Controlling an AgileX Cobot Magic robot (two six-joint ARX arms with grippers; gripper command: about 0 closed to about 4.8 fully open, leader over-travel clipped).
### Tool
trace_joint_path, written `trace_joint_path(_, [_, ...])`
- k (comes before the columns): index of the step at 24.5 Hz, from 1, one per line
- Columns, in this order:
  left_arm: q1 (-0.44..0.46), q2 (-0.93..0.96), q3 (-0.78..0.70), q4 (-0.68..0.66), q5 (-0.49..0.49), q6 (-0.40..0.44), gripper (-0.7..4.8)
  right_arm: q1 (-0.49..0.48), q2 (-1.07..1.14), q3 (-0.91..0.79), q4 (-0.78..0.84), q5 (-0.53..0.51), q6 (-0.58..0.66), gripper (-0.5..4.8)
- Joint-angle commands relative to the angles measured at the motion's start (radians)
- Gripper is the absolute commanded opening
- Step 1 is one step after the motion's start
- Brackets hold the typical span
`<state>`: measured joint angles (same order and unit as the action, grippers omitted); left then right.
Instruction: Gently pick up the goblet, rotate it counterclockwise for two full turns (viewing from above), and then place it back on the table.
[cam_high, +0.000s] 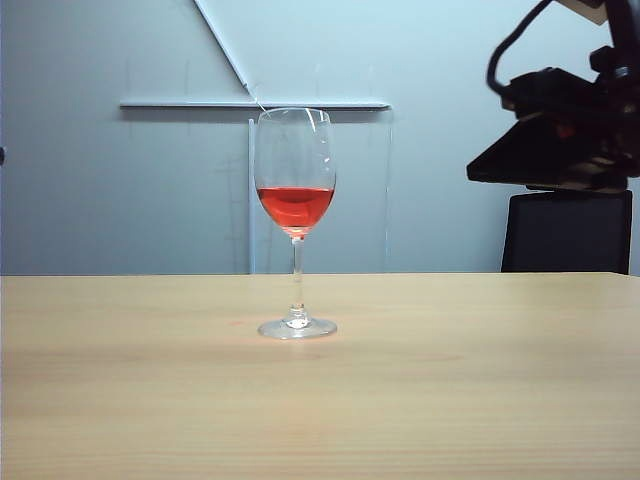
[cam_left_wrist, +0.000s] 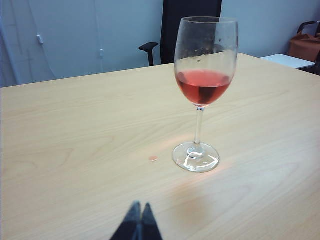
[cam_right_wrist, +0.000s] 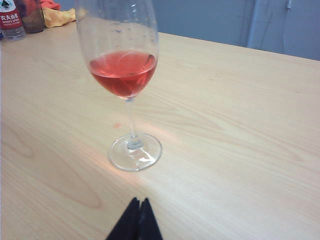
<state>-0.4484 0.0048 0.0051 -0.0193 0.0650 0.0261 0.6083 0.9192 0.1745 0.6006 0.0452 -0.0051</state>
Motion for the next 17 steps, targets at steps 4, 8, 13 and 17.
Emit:
trace_joint_path(4, [0.0,0.001,0.004,0.012,0.003,0.0,-0.05,0.001,-0.007,0.002,0.006,0.002,0.001,-0.08])
trace_joint_path(8, [0.052,0.001,0.004,0.012,0.014,0.0,-0.05,0.001,-0.007,0.002,0.0,0.002,0.001,-0.08])
trace_joint_path(13, [0.266,0.001,0.004,0.011,0.025,0.0,-0.05,0.001,-0.007,0.002,0.001,0.002,0.001,-0.08])
trace_joint_path(17, [0.342,0.001,0.004,0.008,0.001,0.0,-0.05,0.001,-0.007,0.002,0.001,0.002,0.001,-0.08])
